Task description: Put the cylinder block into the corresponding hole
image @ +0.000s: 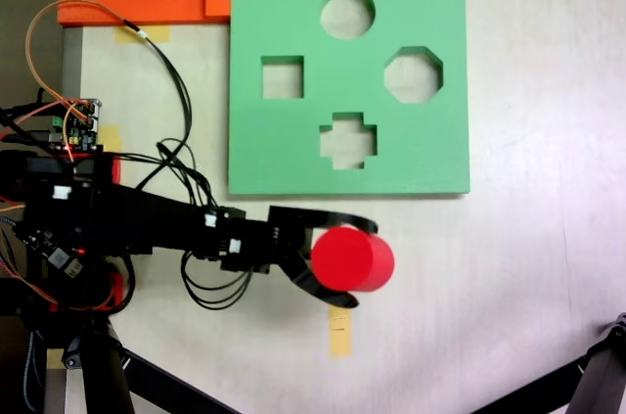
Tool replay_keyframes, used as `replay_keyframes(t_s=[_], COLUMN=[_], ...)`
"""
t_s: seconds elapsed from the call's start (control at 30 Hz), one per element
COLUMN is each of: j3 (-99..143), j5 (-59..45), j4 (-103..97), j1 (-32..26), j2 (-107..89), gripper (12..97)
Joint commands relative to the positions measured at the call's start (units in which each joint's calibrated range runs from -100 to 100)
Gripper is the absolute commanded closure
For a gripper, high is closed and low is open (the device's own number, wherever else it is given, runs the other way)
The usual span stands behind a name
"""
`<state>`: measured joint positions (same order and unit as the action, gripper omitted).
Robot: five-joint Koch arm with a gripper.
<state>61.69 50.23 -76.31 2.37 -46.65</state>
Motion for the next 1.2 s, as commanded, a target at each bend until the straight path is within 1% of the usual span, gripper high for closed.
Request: replay_keyframes(t_s=[0.0, 0.2, 0.5, 0.8, 0.97, 1.17], j3=[-1.17, -6.45, -21.71, -41.25, -43.44, -43.14], j5=[-1.56, -2.34, -3.08, -3.08, -3.03, -2.98], j4=[7.41, 14.15, 16.08, 20.89, 21.76, 20.99], j1=[-4.3, -13.24, -21.68, -26.62, -28.18, -28.42], j2=[-10.47, -10.06, 13.83, 40.22, 45.81, 48.05], gripper=[81.1, 80.9, 80.9, 80.9, 80.9, 80.8])
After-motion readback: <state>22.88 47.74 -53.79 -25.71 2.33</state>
